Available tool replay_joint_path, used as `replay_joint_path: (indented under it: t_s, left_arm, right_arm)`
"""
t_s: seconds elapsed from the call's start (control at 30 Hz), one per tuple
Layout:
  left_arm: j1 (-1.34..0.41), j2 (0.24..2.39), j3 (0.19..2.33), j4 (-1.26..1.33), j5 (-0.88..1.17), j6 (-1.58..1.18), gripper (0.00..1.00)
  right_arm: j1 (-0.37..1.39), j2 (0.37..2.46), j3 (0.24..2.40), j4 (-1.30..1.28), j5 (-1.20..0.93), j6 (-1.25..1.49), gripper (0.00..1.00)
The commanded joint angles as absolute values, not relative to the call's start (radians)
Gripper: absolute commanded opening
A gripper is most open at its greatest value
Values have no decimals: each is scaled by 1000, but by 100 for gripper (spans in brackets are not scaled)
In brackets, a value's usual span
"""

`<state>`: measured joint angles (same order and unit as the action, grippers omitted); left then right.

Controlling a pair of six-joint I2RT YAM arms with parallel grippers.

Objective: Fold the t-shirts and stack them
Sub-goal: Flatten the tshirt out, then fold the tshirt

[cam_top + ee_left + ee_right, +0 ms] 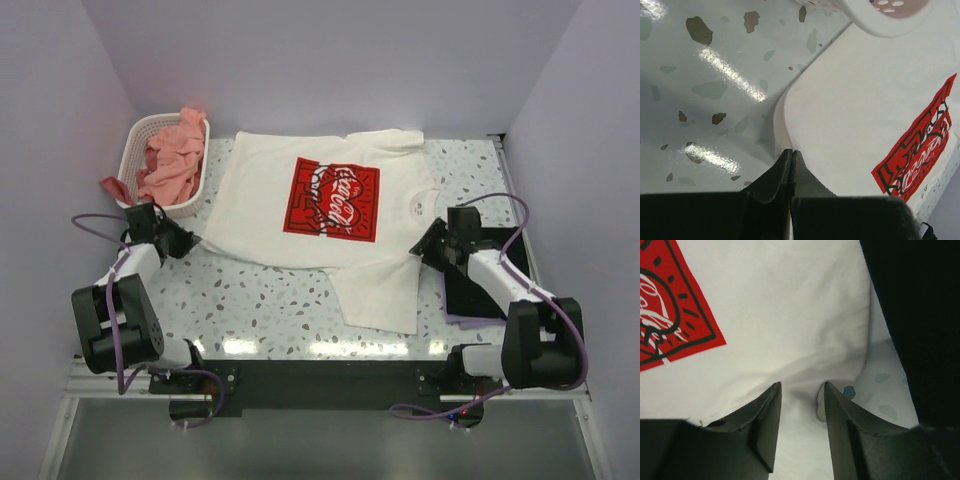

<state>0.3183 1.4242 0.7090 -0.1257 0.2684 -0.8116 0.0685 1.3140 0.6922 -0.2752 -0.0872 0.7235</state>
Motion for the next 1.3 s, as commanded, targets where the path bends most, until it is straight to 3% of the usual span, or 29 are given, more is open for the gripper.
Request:
replay_joint_path:
  t_s: [0.0,0.13,0.3,0.47,0.83,1.07,1.27]
  left_arm:
    - [318,1361,689,-126,201,-756,2]
    - [316,1328,655,-130,201,-741,4]
    - [318,1312,667,-189,170,-727,4]
    - [318,1318,704,-230,181,-710,5]
    - [318,1338,701,-226,212,-687,5]
    - [318,1341,693,-221,235,-690,4]
    - [319,1339,680,-209,253,-695,4]
  right_arm:
    - [63,1287,666,-242,-138,672,50]
    - [67,1195,623,-288,-164,666,59]
    - [142,1069,551,-360,-135,748,59]
    - [336,950,505,-454,-32,844,59]
    - [549,894,436,-650,98,927,57]
    - [552,827,501,-827,161,928,59]
    - [554,945,499,-819,146,928,59]
